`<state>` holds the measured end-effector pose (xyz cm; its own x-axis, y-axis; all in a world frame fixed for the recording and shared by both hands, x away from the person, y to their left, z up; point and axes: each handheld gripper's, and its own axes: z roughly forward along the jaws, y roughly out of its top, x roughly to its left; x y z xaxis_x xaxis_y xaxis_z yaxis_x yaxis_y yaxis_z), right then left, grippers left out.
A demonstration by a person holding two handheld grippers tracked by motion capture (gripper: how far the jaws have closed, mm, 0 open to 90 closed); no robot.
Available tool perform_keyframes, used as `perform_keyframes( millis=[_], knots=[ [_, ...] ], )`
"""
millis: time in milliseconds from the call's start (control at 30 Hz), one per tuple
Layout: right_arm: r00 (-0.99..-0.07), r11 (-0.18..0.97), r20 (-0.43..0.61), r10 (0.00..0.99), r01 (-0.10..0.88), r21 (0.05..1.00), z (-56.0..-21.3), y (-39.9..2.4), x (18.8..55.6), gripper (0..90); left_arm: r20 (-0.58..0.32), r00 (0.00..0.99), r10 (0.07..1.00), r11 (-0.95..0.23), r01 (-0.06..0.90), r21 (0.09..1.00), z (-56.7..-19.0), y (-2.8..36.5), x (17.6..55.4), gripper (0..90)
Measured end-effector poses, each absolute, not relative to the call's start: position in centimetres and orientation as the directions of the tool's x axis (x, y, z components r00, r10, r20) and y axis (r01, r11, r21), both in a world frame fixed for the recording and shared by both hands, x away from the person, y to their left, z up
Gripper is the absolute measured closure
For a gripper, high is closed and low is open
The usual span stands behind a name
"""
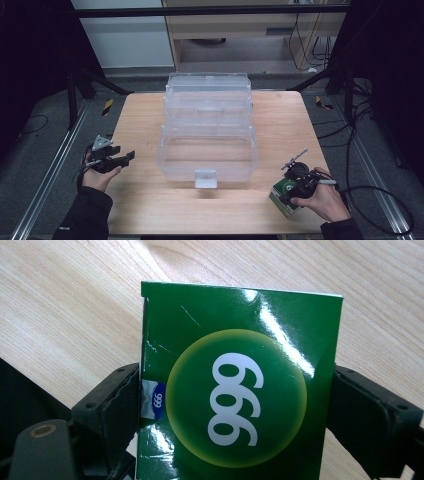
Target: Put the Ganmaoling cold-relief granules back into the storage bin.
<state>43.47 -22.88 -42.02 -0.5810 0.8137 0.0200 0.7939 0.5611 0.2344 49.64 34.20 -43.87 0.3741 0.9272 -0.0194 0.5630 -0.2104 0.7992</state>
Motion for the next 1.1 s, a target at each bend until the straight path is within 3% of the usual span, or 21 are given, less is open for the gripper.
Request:
perform_keyframes(
  millis=[733,1100],
  knots=[
    [-0.611,0.603,-0.008,0.791,0.779,0.173,-41.7,-22.4,43.9,17.3,-0.016,0.374,0.927,-0.213,0.562,0.799,-43.8,34.3,49.6,34.5],
    [-0.625,0.61,-0.019,0.78,0.755,0.24,-39.4,-22.4,44.1,17.2,-0.018,0.375,0.927,-0.214,0.566,0.796,-43.9,34.2,49.6,34.5]
  ],
)
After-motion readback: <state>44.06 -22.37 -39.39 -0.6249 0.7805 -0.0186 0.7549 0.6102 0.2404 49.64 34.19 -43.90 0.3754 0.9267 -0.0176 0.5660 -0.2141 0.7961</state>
